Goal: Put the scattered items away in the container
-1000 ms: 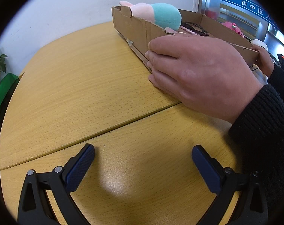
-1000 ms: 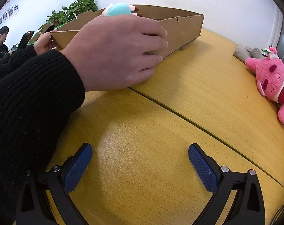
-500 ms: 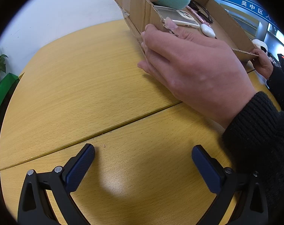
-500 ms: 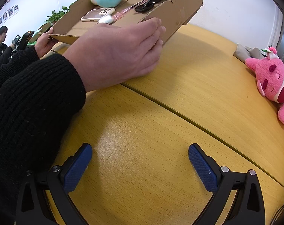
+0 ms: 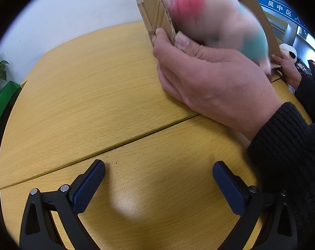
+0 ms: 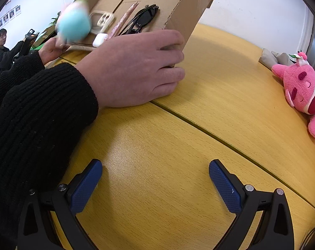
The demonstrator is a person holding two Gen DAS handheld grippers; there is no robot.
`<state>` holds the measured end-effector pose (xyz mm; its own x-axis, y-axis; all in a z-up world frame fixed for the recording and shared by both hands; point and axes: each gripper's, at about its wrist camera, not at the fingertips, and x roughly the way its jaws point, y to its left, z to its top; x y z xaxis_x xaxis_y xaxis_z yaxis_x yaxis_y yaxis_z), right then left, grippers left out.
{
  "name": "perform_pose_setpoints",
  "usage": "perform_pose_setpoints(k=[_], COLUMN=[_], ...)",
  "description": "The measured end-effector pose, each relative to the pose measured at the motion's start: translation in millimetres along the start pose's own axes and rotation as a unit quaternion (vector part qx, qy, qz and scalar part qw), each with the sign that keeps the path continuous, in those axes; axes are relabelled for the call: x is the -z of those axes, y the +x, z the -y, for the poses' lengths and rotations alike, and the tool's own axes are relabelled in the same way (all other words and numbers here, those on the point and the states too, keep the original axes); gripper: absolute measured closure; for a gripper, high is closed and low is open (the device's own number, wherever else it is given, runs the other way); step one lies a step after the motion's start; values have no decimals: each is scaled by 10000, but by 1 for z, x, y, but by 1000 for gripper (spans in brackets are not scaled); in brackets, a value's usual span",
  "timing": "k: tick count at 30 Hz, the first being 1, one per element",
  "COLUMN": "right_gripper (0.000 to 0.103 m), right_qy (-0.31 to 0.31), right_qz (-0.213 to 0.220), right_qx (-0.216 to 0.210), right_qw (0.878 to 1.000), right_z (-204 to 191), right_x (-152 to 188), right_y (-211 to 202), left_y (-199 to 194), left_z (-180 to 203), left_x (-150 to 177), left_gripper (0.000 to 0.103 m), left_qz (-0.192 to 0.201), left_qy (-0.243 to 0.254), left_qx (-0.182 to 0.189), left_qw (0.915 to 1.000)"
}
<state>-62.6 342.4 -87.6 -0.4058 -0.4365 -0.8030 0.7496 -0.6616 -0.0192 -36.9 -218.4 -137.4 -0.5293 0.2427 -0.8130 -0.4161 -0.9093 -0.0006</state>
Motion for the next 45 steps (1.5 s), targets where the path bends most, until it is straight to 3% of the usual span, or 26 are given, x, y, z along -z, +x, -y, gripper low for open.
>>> perform_pose_setpoints(k=[45], right_gripper=[0], right_qy=[-11], right_qz=[-24], right_qx=[-23], right_qw=[10000], right_z=[0], right_x=[-6], right_y=[-13], left_y=[10], left_z=[0], left_x=[-4], left_gripper=[0], left_qz=[5], left_qy=[-86], left_qx=[-60], left_qw=[9999])
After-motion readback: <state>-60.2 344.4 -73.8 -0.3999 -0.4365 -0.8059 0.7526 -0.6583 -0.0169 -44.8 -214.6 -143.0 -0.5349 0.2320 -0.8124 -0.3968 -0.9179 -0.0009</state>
